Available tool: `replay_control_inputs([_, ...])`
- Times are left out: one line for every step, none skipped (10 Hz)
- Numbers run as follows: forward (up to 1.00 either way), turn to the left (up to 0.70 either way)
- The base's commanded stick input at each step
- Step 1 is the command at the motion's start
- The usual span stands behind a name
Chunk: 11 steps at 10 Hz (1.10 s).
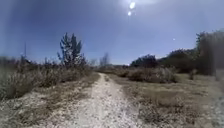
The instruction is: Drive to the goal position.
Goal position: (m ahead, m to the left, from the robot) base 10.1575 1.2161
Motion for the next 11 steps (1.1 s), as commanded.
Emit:
replay_control_inputs([0.70, -0.14])
replay_control_inputs([0.70, -0.35])
replay_control_inputs([0.70, -0.34])
replay_control_inputs([0.70, -0.17])
replay_control_inputs([0.70, 0.00])
replay_control_inputs([0.70, 0.00])
replay_control_inputs([0.70, 0.00])
replay_control_inputs([0.70, 0.00])
replay_control_inputs([0.70, 0.00])
replay_control_inputs([0.70, 0.00])
replay_control_inputs([0.70, 0.00])
